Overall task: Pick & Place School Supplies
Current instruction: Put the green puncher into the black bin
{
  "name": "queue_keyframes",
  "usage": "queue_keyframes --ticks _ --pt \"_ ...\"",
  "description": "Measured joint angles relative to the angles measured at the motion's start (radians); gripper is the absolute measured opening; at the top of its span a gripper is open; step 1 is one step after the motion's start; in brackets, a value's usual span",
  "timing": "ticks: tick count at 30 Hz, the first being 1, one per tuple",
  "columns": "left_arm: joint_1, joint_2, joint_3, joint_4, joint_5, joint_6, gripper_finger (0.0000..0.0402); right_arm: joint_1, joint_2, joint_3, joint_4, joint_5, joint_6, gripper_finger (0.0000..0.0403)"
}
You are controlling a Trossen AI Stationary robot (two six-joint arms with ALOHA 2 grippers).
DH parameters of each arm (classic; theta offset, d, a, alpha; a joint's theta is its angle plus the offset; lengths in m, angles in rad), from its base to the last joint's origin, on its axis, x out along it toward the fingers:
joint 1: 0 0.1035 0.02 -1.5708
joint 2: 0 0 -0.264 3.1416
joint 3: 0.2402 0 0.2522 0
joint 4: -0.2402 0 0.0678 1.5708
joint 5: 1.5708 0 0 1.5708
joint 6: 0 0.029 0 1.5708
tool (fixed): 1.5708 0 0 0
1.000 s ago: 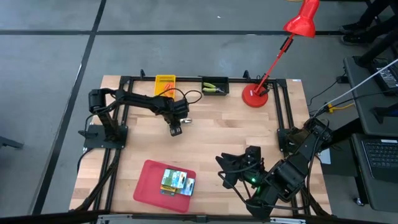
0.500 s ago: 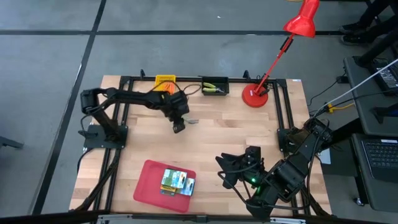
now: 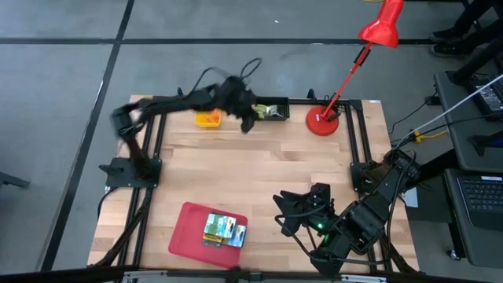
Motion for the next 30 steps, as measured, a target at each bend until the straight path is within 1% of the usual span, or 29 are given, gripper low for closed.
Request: queue_keyframes --ticks 2,4,6,9,12,14,16,19,22,28,30 --pt "0.049 0.123 0.149 -0.157 -0.001 0.049 0.0034 -0.004 0.0 0.0 -0.008 -0.004 0.011 0.018" --pt "0.089 0.238 0.296 -0.316 -0.025 0.118 0.0034 -0.007 0.0 0.0 -0.008 -0.007 0.014 0.018" --pt "0.109 0.338 0.435 -0.406 -0.029 0.186 0.0034 -0.009 0.0 0.0 -0.008 -0.008 0.028 0.018" --pt "0.127 0.456 0.629 -0.542 -0.005 0.271 0.0034 -0.009 0.0 0.0 -0.008 -0.007 0.044 0.018" --pt "0.141 0.559 0.784 -0.673 -0.015 0.331 0.0034 -0.01 0.0 0.0 -0.008 0.001 0.06 0.018" --pt "0.144 0.607 0.861 -0.73 -0.052 0.367 0.0034 -0.011 0.0 0.0 -0.008 0.002 0.061 0.018" --pt "0.14 0.625 0.884 -0.732 -0.053 0.366 0.0034 -0.011 0.0 0.0 -0.008 0.013 0.061 0.018" --pt "0.136 0.626 0.884 -0.722 -0.055 0.382 0.0034 -0.011 0.0 0.0 -0.008 0.021 0.063 0.018" --pt "0.133 0.626 0.884 -0.721 -0.08 0.403 0.0034 -0.011 0.0 0.0 -0.008 0.019 0.063 0.018" --pt "0.138 0.626 0.884 -0.71 -0.079 0.4 0.0034 -0.011 0.0 0.0 -0.008 0.015 0.06 0.018" --pt "0.136 0.626 0.884 -0.683 -0.079 0.4 0.0034 -0.011 0.0 0.0 -0.008 0.015 0.059 0.018"
